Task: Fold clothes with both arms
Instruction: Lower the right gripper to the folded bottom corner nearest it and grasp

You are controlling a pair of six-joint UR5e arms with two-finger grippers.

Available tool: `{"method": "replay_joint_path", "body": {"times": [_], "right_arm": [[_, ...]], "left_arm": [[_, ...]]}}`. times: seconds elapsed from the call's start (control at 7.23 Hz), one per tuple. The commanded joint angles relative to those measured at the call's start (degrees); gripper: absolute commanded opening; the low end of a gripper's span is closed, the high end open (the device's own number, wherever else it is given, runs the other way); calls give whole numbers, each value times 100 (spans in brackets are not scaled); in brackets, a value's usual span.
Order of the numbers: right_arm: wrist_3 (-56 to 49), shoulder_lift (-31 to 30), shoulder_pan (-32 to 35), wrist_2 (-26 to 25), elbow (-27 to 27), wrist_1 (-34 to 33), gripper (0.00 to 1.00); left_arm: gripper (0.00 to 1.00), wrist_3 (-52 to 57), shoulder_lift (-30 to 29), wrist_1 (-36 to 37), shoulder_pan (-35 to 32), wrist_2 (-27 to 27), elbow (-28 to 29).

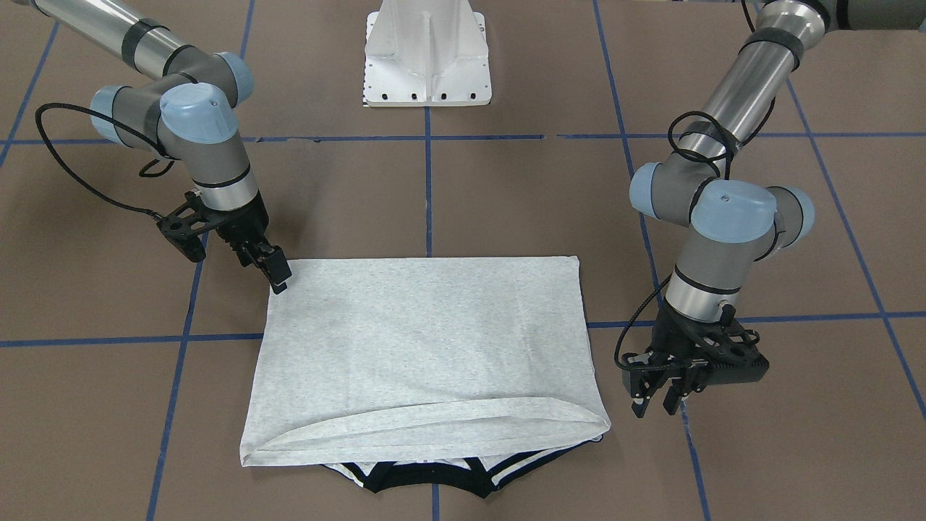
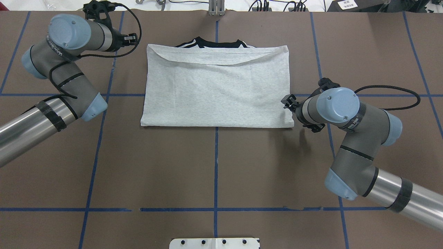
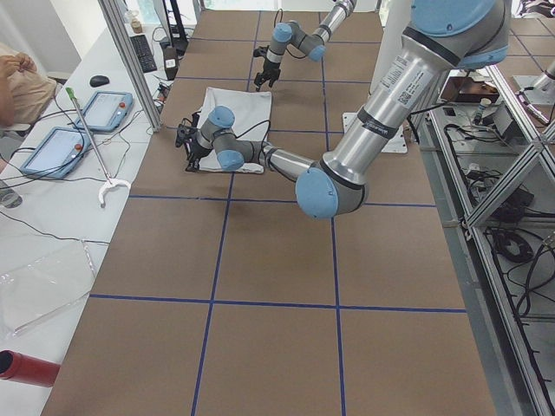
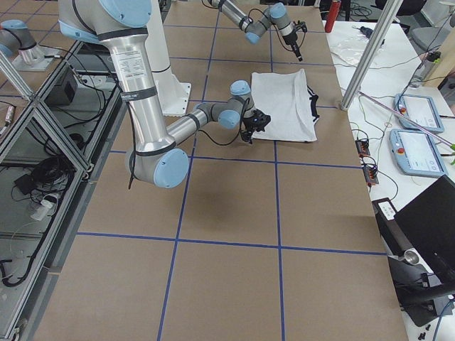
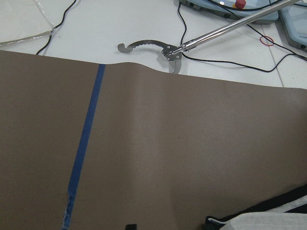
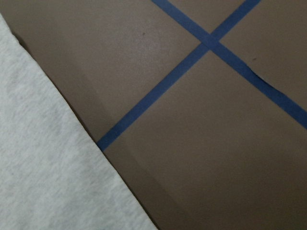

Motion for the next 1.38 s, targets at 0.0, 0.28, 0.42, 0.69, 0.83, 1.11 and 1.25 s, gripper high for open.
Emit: {"method": "replay_joint_path", "body": {"times": [0.0,0.28,0.42,0.69,0.83,1.11,1.25], "right_arm": [[59,-7,-98,1,8,-3,88],[103,-7,-125,10,16,-3,47],[243,2,-116,45,86,-3,0],[244,-7,-125,89,218,-64,0],[244,-16,-125,89,193,-65,0],[253,-146,-116,220,558,-195,0],[253,-530,-125,456,1214,-536,0]], "left_arm": [[55,-2,8,-3,0,0,4],[55,-10,17,-3,0,9,4],[55,-10,17,6,0,9,13],[55,7,17,6,0,9,30],[55,-10,17,-3,0,9,30],[56,-28,0,-3,9,0,4],[56,-28,-1,-3,18,-8,-161]]}}
